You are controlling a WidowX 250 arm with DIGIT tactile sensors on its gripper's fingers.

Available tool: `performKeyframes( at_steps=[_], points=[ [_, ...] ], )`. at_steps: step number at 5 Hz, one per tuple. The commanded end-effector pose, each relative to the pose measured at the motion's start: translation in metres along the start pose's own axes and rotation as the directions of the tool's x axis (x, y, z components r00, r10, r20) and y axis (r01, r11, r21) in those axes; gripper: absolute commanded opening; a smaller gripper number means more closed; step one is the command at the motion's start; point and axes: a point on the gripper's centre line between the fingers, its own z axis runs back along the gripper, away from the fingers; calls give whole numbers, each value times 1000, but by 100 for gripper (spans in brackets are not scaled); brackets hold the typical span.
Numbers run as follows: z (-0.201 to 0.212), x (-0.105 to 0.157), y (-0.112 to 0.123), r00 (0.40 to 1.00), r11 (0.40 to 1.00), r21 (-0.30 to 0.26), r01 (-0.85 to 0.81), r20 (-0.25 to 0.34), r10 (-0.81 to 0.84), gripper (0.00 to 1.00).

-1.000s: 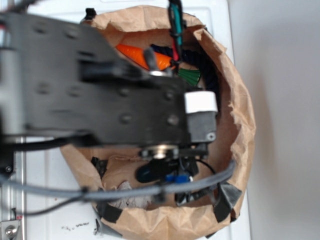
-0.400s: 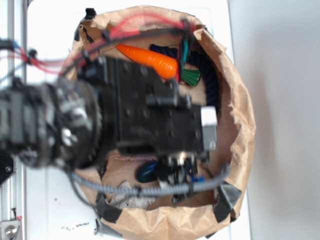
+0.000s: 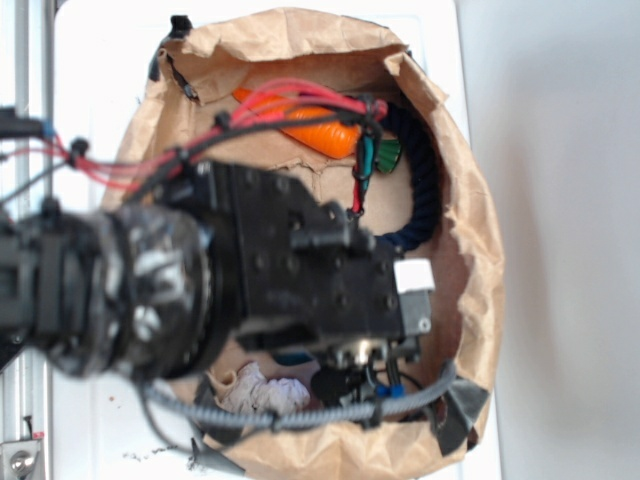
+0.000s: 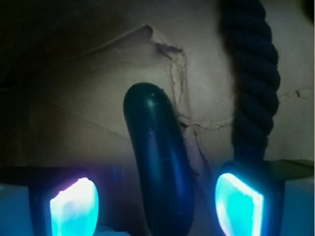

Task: Grab the plastic pickle.

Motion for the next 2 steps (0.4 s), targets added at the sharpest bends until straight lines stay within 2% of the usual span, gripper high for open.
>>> performKeyframes(
  at_steps=[1,2],
  points=[
    [-14,7,5,1000,997,81,6,8,-7,100],
    [-21,3,16,1000,994,110,-5,-4,6,100]
  ],
)
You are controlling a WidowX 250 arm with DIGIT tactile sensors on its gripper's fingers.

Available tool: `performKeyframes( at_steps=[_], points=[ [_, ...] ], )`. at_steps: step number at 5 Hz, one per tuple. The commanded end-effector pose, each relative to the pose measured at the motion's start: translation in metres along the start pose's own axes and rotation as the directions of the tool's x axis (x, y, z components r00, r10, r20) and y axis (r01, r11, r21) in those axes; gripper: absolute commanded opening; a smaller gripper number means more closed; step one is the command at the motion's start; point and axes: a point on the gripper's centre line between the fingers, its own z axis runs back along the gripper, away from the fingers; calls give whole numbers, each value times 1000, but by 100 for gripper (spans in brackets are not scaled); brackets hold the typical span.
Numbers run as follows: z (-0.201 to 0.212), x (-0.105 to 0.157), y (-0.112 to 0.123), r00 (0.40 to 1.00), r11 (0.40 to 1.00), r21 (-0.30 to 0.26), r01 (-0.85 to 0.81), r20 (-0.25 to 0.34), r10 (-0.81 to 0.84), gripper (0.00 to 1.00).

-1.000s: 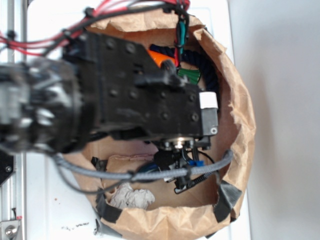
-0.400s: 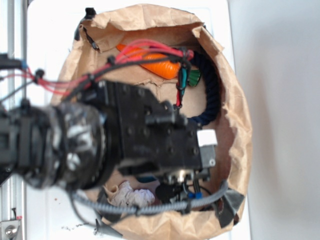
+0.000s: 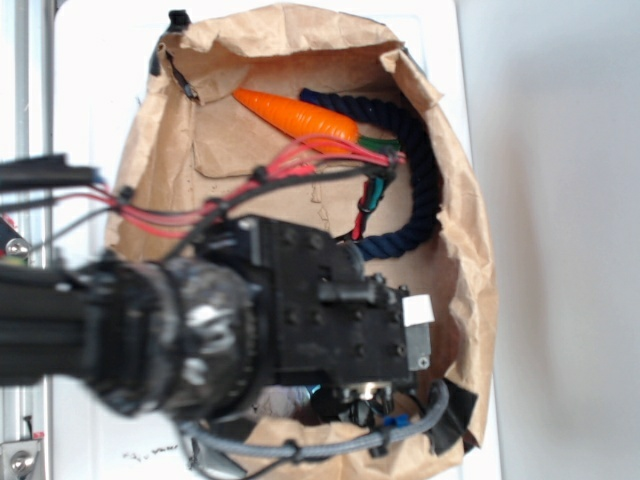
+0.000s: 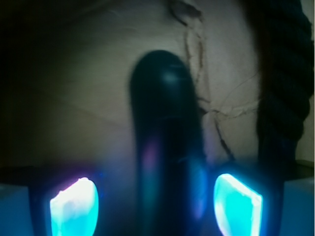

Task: Grab the plastic pickle.

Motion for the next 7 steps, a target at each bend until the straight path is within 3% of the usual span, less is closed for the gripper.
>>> performKeyframes(
  at_steps=[1,3,4,5,6,7],
  points=[
    [5,6,6,999,1000,-1,8,42,-8,0],
    [68,13,31,984,999,-54,-2,180,12,0],
    [104,15,49,974,997,-63,-40,219,53,0],
    [140,21,65,977,998,-48,-46,205,55,0],
    [170,21,72,982,998,59,-11,189,0,0],
    [184,20,63,984,997,78,25,173,-38,0]
  ],
)
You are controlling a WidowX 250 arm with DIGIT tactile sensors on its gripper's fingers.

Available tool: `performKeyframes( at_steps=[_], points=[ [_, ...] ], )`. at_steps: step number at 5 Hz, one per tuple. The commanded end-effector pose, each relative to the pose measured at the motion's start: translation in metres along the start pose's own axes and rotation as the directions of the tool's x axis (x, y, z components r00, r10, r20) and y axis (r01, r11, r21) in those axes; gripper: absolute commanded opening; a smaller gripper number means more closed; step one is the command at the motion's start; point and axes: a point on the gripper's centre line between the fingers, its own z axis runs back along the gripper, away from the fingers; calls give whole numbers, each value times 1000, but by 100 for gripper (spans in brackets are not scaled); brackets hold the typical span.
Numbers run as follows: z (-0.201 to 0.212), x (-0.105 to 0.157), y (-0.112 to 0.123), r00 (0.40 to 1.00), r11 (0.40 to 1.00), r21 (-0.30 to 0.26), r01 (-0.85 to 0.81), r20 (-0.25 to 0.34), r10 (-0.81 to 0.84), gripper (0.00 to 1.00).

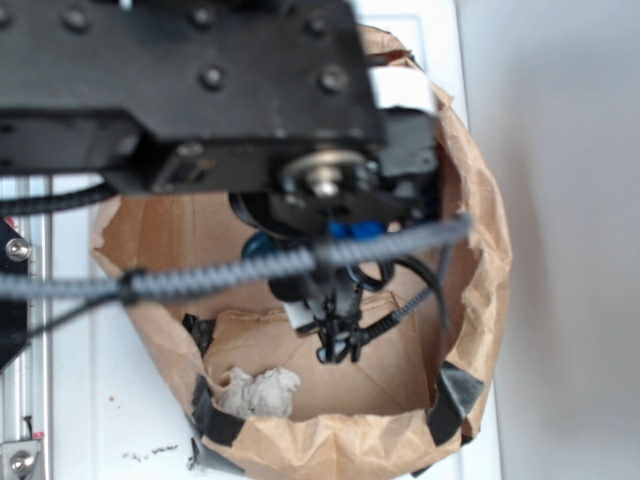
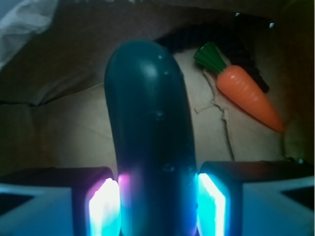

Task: Grab the plastic pickle.

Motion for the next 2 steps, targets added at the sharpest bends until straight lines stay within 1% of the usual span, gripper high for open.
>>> performKeyframes(
  at_steps=[1,2],
  points=[
    [44,5,-25,992,994,-7,111,59,-110,0],
    [43,0,-33,990,991,-18,134,50,-133,0]
  ],
)
